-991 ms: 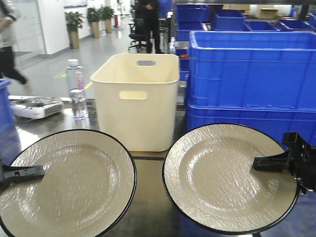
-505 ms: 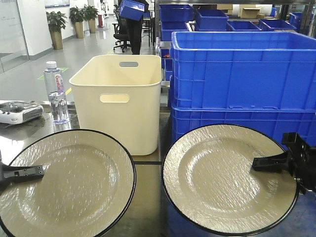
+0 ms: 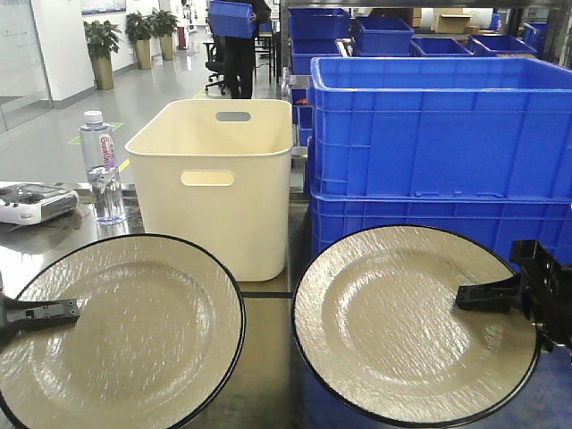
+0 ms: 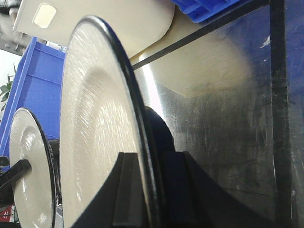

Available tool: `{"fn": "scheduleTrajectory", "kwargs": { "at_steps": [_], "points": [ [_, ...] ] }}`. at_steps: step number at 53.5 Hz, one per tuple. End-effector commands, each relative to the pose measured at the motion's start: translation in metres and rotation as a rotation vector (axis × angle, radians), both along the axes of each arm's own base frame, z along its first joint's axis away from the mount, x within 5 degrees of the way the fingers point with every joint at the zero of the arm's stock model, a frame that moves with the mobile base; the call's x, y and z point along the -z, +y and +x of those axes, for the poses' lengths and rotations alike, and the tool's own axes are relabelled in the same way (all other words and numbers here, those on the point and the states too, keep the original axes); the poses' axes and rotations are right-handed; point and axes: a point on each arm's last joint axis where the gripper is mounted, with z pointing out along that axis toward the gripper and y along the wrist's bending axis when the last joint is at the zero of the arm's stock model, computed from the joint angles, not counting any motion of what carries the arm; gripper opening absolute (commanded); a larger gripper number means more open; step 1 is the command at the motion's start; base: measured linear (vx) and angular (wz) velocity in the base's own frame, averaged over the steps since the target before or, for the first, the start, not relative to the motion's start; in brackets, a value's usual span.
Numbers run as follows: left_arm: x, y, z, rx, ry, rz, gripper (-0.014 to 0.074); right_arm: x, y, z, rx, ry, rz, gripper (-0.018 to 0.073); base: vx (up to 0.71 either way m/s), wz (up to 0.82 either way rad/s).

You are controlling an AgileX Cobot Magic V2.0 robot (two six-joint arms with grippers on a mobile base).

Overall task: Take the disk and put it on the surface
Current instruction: 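Hold both plates while the base drives to the steel table, then lower the left gripper's plate flat onto the table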

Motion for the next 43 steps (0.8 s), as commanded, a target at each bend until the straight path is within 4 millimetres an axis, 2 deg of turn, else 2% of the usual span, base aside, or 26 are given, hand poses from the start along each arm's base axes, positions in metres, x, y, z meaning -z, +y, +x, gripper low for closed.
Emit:
{"fn": "scheduleTrajectory", "kwargs": {
  "at_steps": [1, 22, 29, 43],
  "points": [
    [-0.030, -0.004, -0.004, -0.002, -0.101, -0.127, -0.0002, -0.031, 0.004, -0.005, 0.013, -0.095, 0.107, -0.0009, 0.00, 0.00],
    [-0.034, -0.008, -0.007, 0.041, -0.105, -0.184, -0.0002, -0.031, 0.003, -0.004, 0.027, -0.098, 0.107, -0.0009, 0.00, 0.00],
    [-0.039, -0.020, -0.003, 0.042, -0.149, -0.216, -0.0002, -0.035, 0.003, -0.002, 0.035, -0.147, 0.122, -0.0009, 0.00, 0.00],
    [-0.023, -0.061, 0.011, -0.034, -0.097, -0.026, -0.0002, -0.058, 0.003, -0.002, 0.086, -0.269, 0.324, -0.0009, 0.00, 0.00]
  ]
}}
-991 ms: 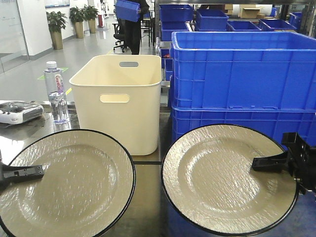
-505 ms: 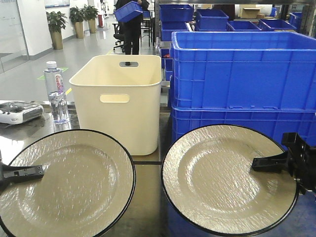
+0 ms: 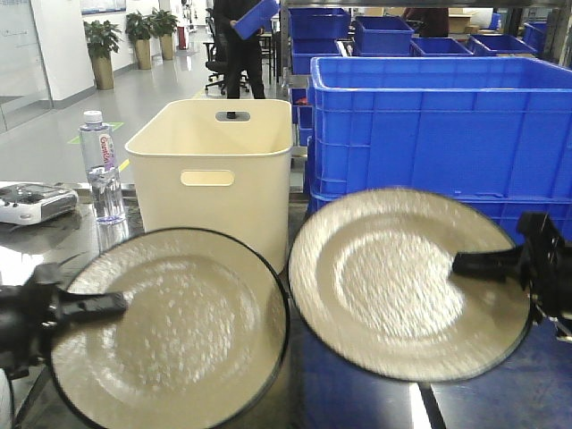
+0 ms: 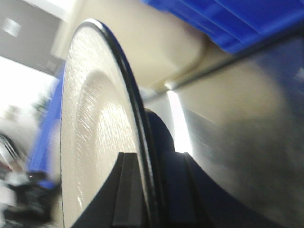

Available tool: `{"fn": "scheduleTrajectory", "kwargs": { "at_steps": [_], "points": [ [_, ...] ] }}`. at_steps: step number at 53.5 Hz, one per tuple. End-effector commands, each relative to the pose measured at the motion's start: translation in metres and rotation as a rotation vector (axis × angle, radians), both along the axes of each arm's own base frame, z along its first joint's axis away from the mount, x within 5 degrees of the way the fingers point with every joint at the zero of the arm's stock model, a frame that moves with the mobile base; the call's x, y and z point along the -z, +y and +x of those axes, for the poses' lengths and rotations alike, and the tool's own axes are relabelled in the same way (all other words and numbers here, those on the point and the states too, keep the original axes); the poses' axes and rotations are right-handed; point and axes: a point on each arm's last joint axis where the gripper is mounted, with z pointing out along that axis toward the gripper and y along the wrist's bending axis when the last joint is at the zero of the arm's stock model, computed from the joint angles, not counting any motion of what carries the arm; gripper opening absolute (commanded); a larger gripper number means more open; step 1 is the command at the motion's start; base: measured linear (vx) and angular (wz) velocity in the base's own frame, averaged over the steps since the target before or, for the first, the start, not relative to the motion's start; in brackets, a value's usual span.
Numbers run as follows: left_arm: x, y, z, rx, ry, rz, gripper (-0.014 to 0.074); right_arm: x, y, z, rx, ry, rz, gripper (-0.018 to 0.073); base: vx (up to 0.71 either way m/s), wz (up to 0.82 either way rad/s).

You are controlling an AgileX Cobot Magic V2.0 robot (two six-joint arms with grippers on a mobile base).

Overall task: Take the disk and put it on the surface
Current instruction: 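Lower the left gripper's plate flat onto the table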

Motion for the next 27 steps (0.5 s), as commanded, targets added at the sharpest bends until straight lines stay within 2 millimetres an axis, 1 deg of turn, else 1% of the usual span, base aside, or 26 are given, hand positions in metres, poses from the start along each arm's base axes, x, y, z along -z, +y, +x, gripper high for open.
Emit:
{"fn": "scheduleTrajectory", "kwargs": {
  "at_steps": [1, 8, 12, 14, 17, 22, 27],
  "points": [
    [-0.024, -0.015, -0.001, -0.031, -0.078, -0.054, -0.0002, -0.043, 0.002, -0.008, 0.035, -0.154, 0.196, -0.0009, 0.00, 0.00],
    [-0.016, -0.033, 0.005, -0.047, -0.044, -0.056, -0.0002, -0.051, 0.002, -0.010, 0.030, -0.180, 0.271, -0.0009, 0.00, 0.00],
    [-0.009, -0.047, 0.012, -0.015, -0.024, -0.073, -0.0002, -0.054, 0.003, -0.011, 0.021, -0.190, 0.281, -0.0009, 0.00, 0.00],
    [-0.008, -0.057, 0.016, 0.020, -0.022, -0.083, -0.0002, -0.054, 0.003, -0.012, 0.018, -0.192, 0.281, -0.0009, 0.00, 0.00],
    [-0.005, -0.070, 0.024, 0.061, -0.015, -0.089, -0.0002, -0.057, 0.004, -0.014, 0.015, -0.203, 0.279, -0.0009, 0.00, 0.00],
    [-0.007, -0.088, 0.039, 0.095, -0.036, -0.072, -0.0002, -0.060, 0.004, -0.016, 0.019, -0.213, 0.275, -0.0009, 0.00, 0.00],
    [-0.003, -0.098, 0.054, 0.090, -0.045, -0.044, 0.0001, -0.060, 0.004, -0.016, 0.018, -0.214, 0.275, -0.0009, 0.00, 0.00]
  ]
}}
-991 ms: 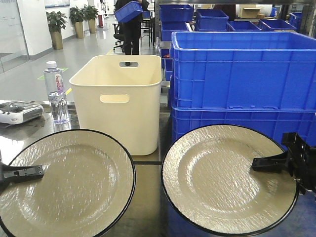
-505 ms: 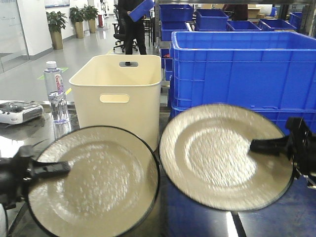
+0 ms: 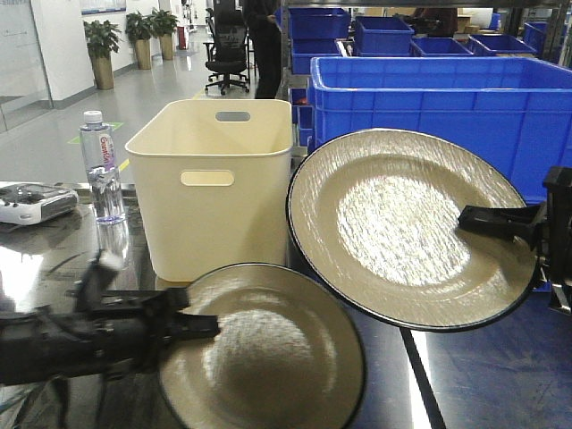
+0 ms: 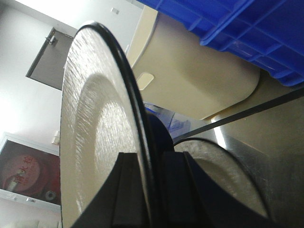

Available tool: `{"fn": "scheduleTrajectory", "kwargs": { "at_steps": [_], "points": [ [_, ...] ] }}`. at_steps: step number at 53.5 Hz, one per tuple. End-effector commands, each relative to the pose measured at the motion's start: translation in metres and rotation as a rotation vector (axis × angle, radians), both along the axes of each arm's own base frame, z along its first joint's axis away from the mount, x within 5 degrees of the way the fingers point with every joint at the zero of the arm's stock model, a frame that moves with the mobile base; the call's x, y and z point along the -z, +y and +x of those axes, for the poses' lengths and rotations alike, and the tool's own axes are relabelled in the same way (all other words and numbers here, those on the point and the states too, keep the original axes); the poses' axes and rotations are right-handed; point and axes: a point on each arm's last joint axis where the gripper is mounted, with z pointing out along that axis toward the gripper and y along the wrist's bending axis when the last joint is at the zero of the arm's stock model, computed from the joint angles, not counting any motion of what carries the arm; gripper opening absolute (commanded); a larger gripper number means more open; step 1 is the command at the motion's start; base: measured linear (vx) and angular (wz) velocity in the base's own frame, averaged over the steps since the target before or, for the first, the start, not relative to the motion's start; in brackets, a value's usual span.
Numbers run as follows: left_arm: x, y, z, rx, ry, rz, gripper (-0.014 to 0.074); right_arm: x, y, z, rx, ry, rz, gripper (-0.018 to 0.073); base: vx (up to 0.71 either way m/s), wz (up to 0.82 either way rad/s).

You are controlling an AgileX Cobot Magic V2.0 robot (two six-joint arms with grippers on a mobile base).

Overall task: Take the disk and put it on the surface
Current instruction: 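Lower the left gripper's plate flat onto the table, then lower the right gripper's plate onto the first plate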

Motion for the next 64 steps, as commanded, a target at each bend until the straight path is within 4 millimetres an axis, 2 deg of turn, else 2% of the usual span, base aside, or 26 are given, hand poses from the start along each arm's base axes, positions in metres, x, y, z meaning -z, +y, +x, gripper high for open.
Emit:
{"fn": "scheduleTrajectory", "kwargs": {
  "at_steps": [1, 7, 13, 31, 38, 46, 56, 64],
  "points": [
    [-0.036, -0.011, 0.011, -0.027, -0.077, -0.133, 0.0004, -0.039, 0.002, -0.011, -0.009, -0.132, 0.149, -0.0009, 0.00, 0.00],
    [-0.033, -0.016, 0.022, -0.030, -0.080, -0.117, 0.0027, -0.040, 0.003, -0.012, -0.012, -0.136, 0.148, -0.0009, 0.00, 0.00],
    [-0.030, -0.015, 0.025, -0.036, -0.083, -0.089, 0.0087, -0.040, 0.003, -0.012, -0.013, -0.137, 0.148, -0.0009, 0.00, 0.00],
    [-0.023, -0.016, 0.022, 0.028, -0.099, 0.002, 0.0424, -0.040, 0.002, -0.012, -0.003, -0.143, 0.139, -0.0009, 0.00, 0.00],
    [-0.022, -0.016, 0.020, 0.058, -0.113, 0.041, 0.0513, -0.040, 0.002, -0.012, -0.001, -0.166, 0.114, -0.0009, 0.00, 0.00],
    [-0.017, -0.008, 0.019, 0.114, -0.157, 0.146, 0.0533, -0.039, 0.002, -0.012, -0.001, -0.184, 0.090, -0.0009, 0.00, 0.00],
    [-0.007, 0.014, 0.018, 0.199, -0.178, 0.300, 0.0532, -0.039, 0.002, -0.012, 0.001, -0.186, 0.087, -0.0009, 0.00, 0.00],
    [-0.015, 0.029, 0.013, 0.219, -0.218, 0.404, 0.0532, -0.039, 0.002, -0.011, 0.001, -0.186, 0.080, -0.0009, 0.00, 0.00]
  ]
}}
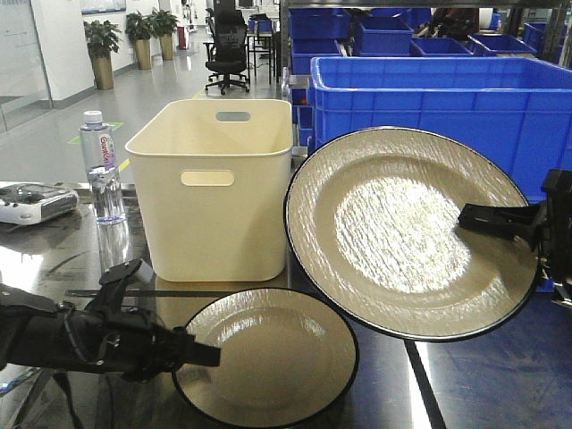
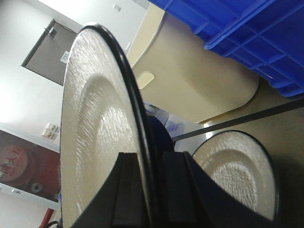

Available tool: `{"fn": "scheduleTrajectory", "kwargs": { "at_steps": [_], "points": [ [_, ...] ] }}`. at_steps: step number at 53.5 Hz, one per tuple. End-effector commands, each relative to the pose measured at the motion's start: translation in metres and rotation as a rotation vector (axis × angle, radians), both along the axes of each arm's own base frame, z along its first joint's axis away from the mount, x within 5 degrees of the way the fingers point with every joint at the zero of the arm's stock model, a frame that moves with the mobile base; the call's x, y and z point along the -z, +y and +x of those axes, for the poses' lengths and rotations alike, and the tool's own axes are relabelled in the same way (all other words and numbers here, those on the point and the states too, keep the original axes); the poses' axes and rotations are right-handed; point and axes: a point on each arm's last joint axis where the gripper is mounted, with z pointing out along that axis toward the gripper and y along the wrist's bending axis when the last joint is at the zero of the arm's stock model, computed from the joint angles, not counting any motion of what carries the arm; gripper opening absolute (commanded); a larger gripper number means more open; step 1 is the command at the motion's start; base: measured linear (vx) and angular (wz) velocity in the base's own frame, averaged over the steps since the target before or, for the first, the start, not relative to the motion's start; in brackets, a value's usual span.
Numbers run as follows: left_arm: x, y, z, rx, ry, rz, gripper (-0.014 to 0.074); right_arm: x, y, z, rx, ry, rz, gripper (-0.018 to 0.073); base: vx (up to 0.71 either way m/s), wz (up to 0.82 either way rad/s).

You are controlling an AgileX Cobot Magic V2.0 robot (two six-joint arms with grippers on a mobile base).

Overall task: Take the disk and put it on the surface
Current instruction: 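Lower the right gripper's plate onto the first plate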

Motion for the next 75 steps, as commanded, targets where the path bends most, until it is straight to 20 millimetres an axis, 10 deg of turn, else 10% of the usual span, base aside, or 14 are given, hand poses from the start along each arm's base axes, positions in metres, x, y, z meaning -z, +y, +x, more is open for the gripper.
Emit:
{"fn": "scheduleTrajectory", "kwargs": {
  "at_steps": [1, 15, 27, 56, 75],
  "points": [
    [-0.041, 0.008, -0.007, 0.008, -0.118, 0.002, 0.0532, -0.038, 0.002, -0.011, 0.002, -0.128, 0.135, -0.0009, 0.00, 0.00],
    [-0.099, 0.038, -0.035, -0.059, -0.279, 0.038, 0.0445, -0.027, -0.002, -0.003, 0.053, -0.085, 0.051, -0.0009, 0.00, 0.00],
    [-0.157, 0.051, -0.081, -0.095, -0.488, 0.108, -0.0012, -0.004, 0.011, 0.017, 0.136, -0.006, -0.074, -0.0009, 0.00, 0.00],
    [-0.187, 0.051, -0.118, -0.097, -0.578, 0.116, -0.0005, 0.055, 0.130, 0.076, 0.011, 0.052, -0.273, 0.0018, 0.00, 0.00],
    [-0.184, 0.051, -0.119, -0.080, -0.561, 0.131, -0.0005, 0.066, 0.137, 0.081, -0.079, -0.138, -0.507, 0.0463, 0.00, 0.00]
  ]
}}
